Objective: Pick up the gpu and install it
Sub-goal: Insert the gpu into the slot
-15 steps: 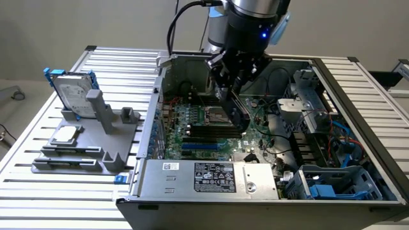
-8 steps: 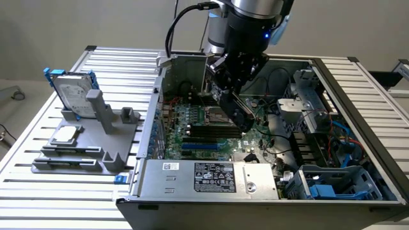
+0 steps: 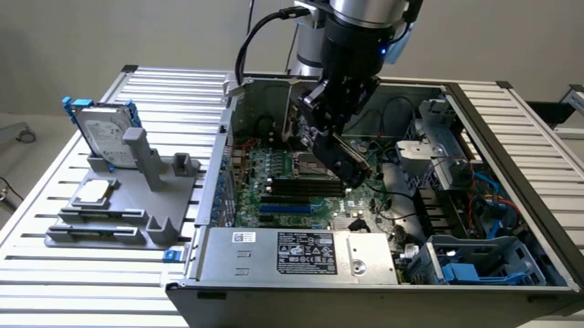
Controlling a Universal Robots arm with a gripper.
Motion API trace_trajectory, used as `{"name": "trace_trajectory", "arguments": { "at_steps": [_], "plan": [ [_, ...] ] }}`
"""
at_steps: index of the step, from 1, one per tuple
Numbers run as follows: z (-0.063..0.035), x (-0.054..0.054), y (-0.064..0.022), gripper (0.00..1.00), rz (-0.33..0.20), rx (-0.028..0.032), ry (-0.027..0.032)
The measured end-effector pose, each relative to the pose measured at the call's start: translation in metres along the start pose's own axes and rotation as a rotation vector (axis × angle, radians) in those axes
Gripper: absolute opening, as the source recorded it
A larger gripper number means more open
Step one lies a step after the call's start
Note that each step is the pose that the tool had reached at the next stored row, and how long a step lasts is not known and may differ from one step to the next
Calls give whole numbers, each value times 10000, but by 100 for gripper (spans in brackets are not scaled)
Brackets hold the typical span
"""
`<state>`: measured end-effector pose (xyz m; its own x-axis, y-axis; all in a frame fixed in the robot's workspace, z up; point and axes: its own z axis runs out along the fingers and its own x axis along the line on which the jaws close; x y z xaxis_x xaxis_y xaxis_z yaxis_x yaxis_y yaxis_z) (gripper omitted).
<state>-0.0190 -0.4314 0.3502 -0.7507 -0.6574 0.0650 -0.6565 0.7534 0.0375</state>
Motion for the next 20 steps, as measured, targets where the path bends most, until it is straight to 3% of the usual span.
{"name": "trace_trajectory", "arguments": {
  "at_steps": [14, 17, 20],
  "plan": [
    [20, -1, -1, 26, -2533, 160, 89],
    [25, -2, -1, 26, -3032, 134, 29],
    [28, -2, -1, 26, -3476, 61, -83]
  ]
}}
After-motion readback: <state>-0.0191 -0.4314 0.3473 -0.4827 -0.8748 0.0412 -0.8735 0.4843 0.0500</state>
